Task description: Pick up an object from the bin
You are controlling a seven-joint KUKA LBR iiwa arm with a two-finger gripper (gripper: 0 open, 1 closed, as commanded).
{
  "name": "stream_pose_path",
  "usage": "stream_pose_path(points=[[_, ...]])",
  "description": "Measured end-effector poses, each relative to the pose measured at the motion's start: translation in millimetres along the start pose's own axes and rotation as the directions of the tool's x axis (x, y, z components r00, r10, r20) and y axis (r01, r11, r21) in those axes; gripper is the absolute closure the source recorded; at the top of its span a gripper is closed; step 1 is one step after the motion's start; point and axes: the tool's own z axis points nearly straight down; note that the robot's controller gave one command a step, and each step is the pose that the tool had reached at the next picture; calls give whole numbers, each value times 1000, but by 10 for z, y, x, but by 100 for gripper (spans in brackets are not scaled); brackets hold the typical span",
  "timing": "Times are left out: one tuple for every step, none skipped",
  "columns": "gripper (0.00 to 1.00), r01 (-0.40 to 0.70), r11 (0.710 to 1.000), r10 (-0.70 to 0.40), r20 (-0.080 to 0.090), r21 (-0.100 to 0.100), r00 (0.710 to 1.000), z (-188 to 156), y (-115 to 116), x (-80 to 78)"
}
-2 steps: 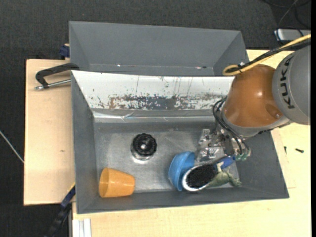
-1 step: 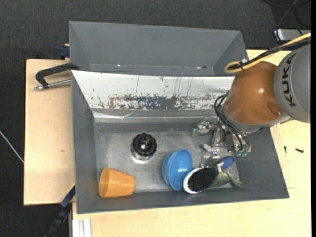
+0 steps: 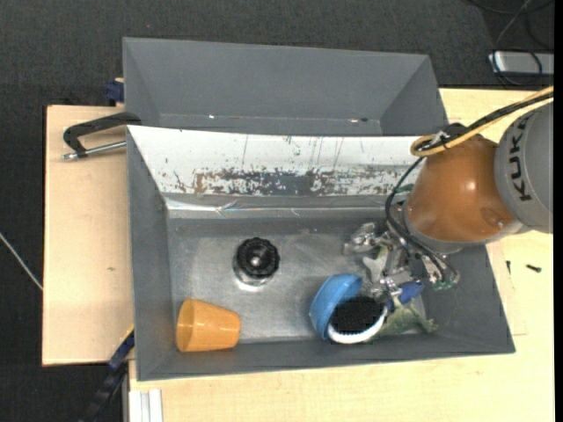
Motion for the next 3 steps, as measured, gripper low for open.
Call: stream_pose_path(points=[[0, 282, 960, -282, -21, -4, 959, 44, 526, -126], [0, 642, 766, -642, -2, -5, 766, 14, 1138, -184], [100, 639, 769, -639, -2, -5, 769, 14, 1128, -184]])
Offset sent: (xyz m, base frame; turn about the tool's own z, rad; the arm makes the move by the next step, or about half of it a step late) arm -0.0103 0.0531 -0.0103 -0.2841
